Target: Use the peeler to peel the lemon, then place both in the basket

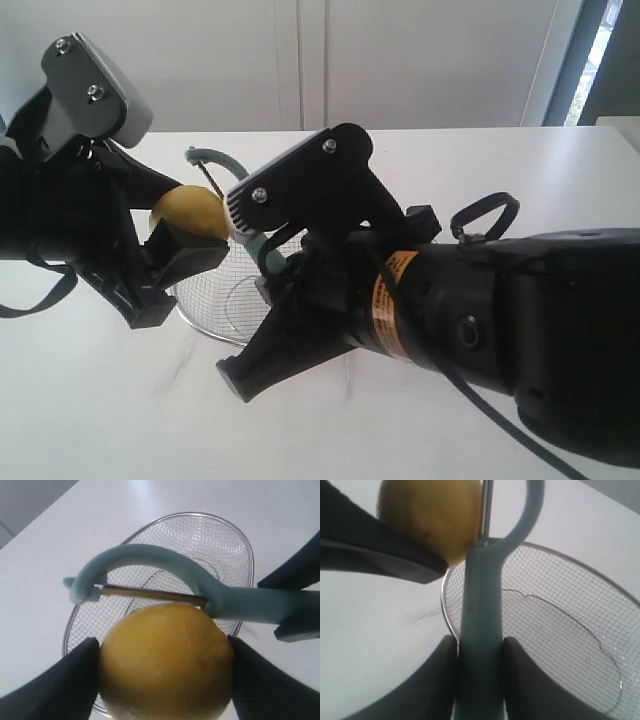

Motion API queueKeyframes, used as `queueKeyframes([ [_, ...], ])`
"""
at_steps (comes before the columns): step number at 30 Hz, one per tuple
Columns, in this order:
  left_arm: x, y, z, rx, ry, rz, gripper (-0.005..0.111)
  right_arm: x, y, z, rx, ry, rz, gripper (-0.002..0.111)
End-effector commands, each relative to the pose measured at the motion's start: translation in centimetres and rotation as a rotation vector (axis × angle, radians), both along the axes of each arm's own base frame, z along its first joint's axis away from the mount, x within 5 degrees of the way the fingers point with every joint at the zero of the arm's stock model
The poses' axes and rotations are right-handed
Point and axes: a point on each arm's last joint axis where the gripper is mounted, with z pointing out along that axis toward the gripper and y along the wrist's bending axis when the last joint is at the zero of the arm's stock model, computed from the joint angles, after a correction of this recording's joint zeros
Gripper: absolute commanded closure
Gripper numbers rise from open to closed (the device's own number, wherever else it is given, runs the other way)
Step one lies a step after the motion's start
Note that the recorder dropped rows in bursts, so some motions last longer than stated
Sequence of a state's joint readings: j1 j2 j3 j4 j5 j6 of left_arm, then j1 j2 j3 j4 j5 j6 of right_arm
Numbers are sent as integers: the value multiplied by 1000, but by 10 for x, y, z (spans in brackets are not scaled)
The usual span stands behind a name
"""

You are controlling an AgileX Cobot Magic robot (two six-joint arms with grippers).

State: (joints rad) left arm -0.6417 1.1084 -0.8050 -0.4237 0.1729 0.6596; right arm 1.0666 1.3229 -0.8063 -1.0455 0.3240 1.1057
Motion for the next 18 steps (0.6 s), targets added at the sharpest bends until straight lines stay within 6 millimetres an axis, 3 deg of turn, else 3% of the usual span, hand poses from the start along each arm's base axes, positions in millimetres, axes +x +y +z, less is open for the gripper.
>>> queueKeyframes([
  [1, -2, 2, 2, -16, -4, 5, 107, -4, 2, 8, 24, -14, 23, 108],
  [11, -2, 2, 2, -23, 5, 11, 107, -3, 0, 7, -12, -42, 10, 108],
  [18, -2, 1, 2, -26, 10, 13, 107, 0, 3, 18, -6, -89, 15, 108],
])
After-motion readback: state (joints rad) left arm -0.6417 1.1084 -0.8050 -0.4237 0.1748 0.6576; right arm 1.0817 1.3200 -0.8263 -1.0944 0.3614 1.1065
